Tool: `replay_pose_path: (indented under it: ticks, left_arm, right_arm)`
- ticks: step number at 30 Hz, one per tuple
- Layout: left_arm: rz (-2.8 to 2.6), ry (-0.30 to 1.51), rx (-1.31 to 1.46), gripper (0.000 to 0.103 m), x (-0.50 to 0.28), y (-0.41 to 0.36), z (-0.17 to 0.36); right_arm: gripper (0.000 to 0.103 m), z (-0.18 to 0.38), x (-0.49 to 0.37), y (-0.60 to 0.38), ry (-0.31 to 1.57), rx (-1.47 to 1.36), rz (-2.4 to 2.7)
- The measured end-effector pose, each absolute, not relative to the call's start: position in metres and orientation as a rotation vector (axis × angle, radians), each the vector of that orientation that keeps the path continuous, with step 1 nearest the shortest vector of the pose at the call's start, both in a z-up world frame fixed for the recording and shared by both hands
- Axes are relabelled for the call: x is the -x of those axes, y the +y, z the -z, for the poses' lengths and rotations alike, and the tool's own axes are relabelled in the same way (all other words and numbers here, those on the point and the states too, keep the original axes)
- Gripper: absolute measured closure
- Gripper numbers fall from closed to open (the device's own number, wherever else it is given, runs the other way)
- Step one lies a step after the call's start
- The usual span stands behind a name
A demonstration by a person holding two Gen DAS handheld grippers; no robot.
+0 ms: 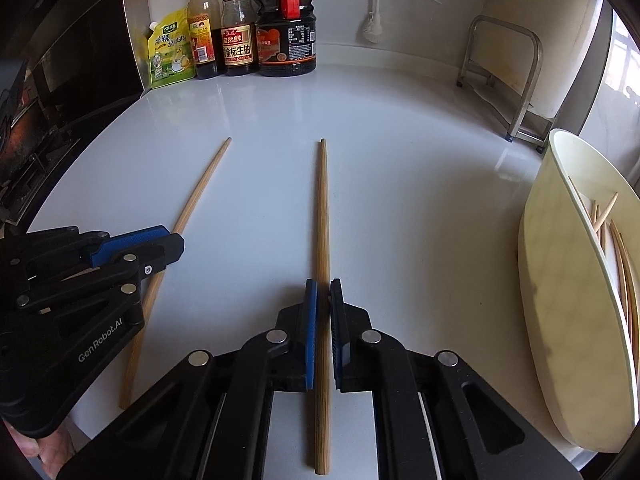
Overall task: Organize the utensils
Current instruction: 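Close the right tool on one chopstick while the left tool grasps the other, then carry both chopsticks into the cream basin and open both tools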
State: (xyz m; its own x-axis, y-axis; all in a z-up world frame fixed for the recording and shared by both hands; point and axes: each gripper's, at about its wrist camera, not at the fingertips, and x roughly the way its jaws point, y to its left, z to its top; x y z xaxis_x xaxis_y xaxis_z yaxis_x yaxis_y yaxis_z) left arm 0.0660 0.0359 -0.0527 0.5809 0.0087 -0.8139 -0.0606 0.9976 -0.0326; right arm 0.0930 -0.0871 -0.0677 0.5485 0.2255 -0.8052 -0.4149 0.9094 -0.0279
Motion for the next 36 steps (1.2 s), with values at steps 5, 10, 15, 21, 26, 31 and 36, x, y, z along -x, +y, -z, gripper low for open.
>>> replay_pose_path:
  ticks: [5,10,15,21,26,31,36]
  left_arm:
    - [-0.025,0.964,0.086,0.096,-0.066,0.040,0.052]
    - [-0.007,0.951,0.098,0.096,-0.064,0.041,0.041]
    - [0.004,0.918,0.089,0.096,-0.063,0.038,0.023]
    - [0.031,0.889,0.081,0.096,-0.066,0.031,0.004]
    - [0.086,0.853,0.077,0.096,-0.073,0.014,-0.020]
    - [0.167,0.807,0.042,0.096,-0.080,-0.020,-0.048]
    - [0.268,0.759,-0.012,0.096,-0.089,-0.070,-0.073]
  right_arm:
    - [0.097,0.065,-0.094,-0.094,0.929,0.171,-0.379]
    - [0.097,0.049,-0.089,-0.104,0.894,0.111,-0.386]
    - [0.097,0.032,-0.083,-0.112,0.863,0.073,-0.389]
    - [0.097,0.010,-0.080,-0.127,0.821,0.023,-0.375]
    - [0.097,-0.013,-0.078,-0.148,0.778,-0.028,-0.346]
    - [0.097,-0.038,-0.076,-0.181,0.721,-0.084,-0.298]
    - [0.097,-0.049,-0.079,-0.232,0.699,-0.162,-0.206]
